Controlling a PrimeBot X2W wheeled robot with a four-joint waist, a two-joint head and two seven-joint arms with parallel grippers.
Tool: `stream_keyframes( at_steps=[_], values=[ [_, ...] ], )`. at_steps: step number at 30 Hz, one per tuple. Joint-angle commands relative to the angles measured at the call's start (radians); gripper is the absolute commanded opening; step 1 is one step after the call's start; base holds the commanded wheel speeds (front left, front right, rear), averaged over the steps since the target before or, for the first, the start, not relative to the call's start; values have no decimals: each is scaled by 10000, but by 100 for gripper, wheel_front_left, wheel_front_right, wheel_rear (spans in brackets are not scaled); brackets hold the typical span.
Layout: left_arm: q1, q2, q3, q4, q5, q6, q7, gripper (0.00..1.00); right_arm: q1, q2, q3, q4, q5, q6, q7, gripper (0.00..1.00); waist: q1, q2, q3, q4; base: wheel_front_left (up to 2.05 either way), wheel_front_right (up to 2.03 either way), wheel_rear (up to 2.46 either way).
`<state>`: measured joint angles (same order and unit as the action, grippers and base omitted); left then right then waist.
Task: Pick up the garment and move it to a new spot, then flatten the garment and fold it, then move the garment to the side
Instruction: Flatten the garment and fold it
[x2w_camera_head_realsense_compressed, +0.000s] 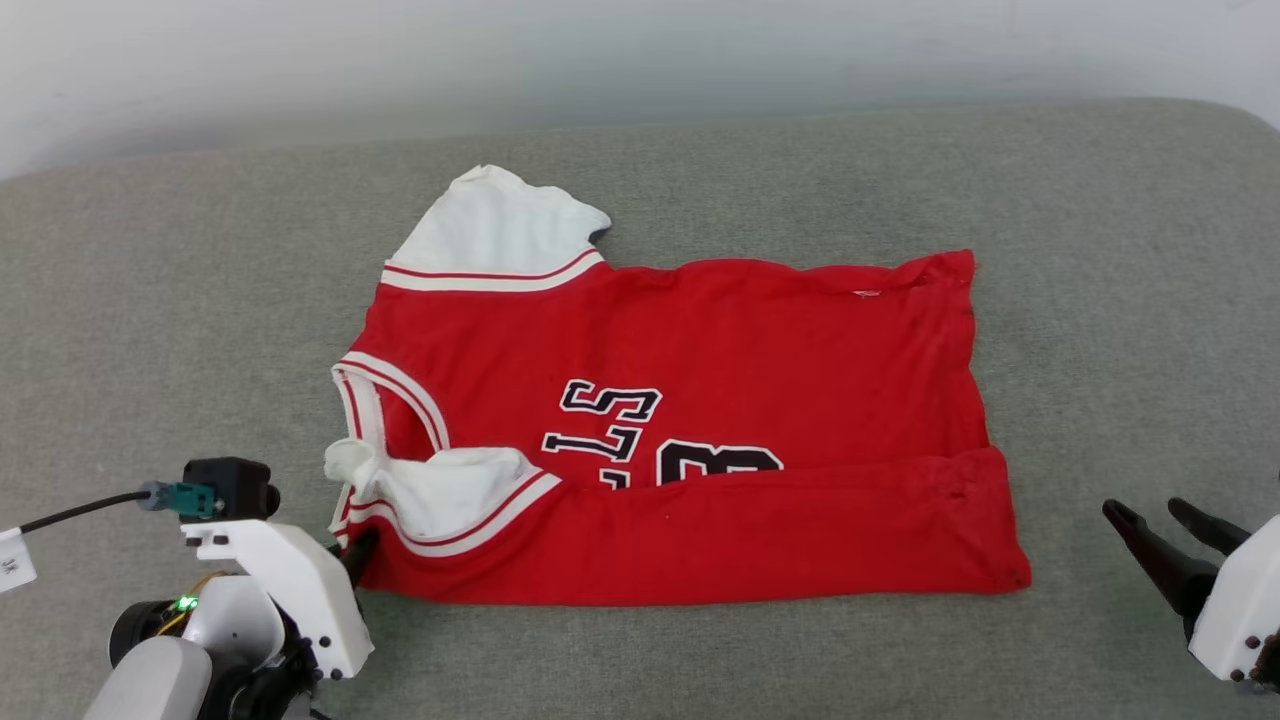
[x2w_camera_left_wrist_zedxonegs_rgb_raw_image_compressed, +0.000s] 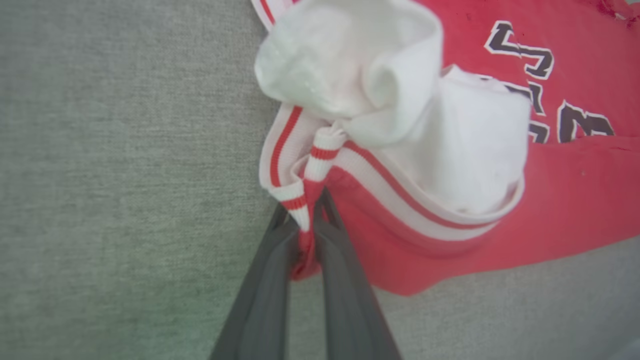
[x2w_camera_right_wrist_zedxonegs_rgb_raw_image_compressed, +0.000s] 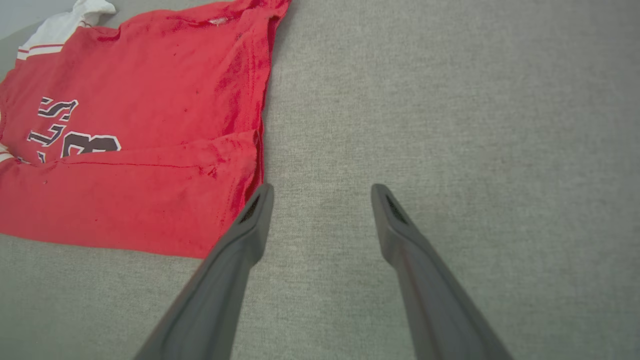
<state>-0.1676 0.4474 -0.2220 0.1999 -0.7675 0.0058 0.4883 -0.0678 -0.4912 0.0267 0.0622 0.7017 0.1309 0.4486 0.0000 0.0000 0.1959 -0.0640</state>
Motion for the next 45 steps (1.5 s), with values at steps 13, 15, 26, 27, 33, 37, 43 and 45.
stream_keyframes(
  at_steps=[13,15,26,27,33,37,43,45],
  values=[
    [114,-286,-701,-2110,650,219,-298,0,-628,1233,208,943,286,-4,2572,100,0,0,742,1029,0,0,0],
    [169,-301,-699,-2191,638,252,-363,0,-719,1369,447,1342,386,-5,2622,57,0,0,773,1050,0,0,0],
    [659,-227,-472,-2363,428,452,-496,0,-1258,1176,1435,1652,647,-2,2007,0,0,0,53,762,0,0,0],
    [727,-237,-461,-2369,362,454,-473,0,-1255,1133,1481,1594,656,-2,1926,0,0,0,-94,742,0,0,0],
    [1598,-201,-274,-2394,150,685,-587,0,-834,1166,1863,1413,827,-2,1763,0,0,0,-1309,600,0,0,0],
    [2207,-58,-169,-2613,23,849,-489,0,-382,1194,1906,1201,931,-2,1794,0,0,0,-1887,583,0,0,0],
    [2890,236,52,-2957,-49,1122,-319,0,197,1063,1721,946,955,-2,2070,0,0,0,-2227,564,0,0,0],
    [3108,276,142,-3061,-150,1195,-289,0,386,1115,1614,920,947,-2,2105,0,0,0,-2269,543,0,0,0]
  ],
)
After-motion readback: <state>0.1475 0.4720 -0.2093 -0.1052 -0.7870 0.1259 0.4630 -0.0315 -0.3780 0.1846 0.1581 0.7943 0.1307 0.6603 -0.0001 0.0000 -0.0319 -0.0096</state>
